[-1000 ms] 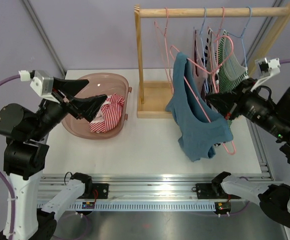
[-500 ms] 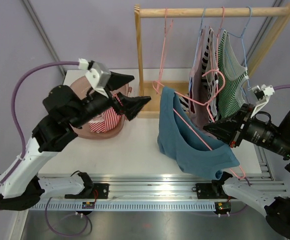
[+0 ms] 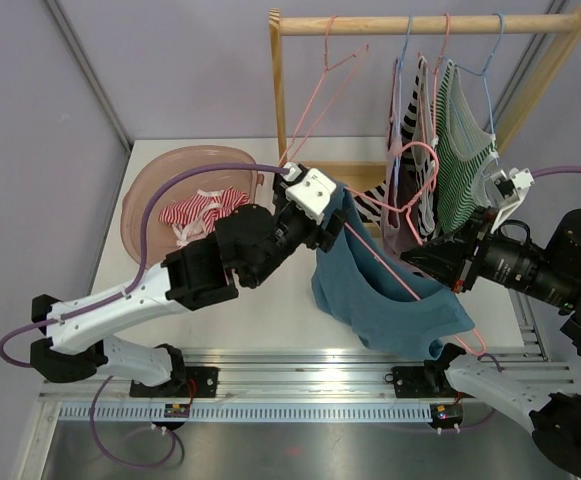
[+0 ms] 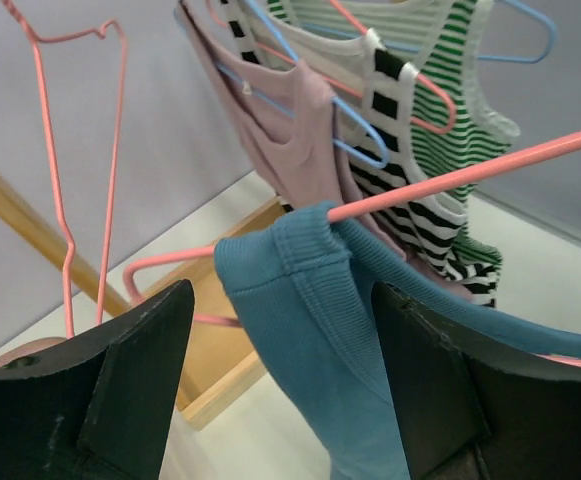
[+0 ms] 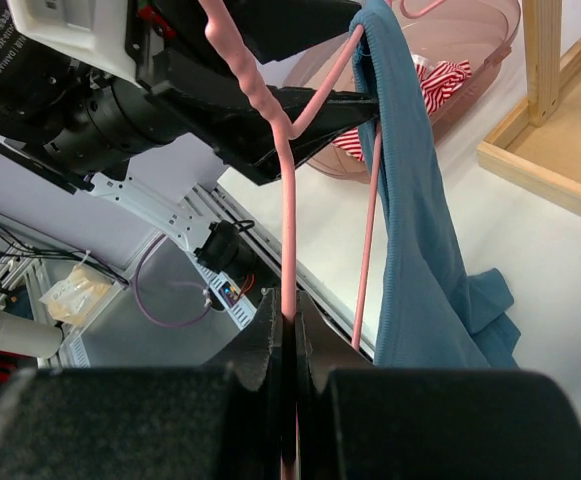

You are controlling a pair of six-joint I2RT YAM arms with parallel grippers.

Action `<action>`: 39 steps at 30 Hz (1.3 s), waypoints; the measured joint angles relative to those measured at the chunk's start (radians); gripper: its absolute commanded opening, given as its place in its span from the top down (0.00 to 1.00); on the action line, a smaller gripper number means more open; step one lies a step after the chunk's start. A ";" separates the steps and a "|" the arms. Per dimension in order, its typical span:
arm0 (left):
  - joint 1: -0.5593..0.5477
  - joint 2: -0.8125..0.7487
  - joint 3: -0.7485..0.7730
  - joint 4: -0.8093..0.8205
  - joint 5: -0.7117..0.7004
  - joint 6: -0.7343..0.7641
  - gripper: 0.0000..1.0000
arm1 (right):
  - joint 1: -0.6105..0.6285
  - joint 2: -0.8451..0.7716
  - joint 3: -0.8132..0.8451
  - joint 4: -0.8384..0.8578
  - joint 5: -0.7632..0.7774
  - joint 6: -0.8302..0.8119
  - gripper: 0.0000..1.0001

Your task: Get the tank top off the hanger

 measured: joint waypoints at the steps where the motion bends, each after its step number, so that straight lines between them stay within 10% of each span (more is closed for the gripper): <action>1: 0.000 0.007 -0.001 0.001 -0.017 0.003 0.49 | 0.000 -0.003 -0.002 0.000 0.002 0.000 1.00; 8: 0.000 0.016 -0.003 0.004 -0.112 0.015 1.00 | 0.000 -0.016 -0.029 0.009 0.032 -0.013 1.00; 25: 0.365 -0.137 -0.146 -0.195 -0.145 -0.347 1.00 | 0.000 -0.280 -0.280 0.085 -0.082 -0.248 1.00; 39: 0.344 -0.466 -0.620 0.059 0.629 -0.364 1.00 | 0.000 -0.389 -0.829 0.934 0.050 0.014 1.00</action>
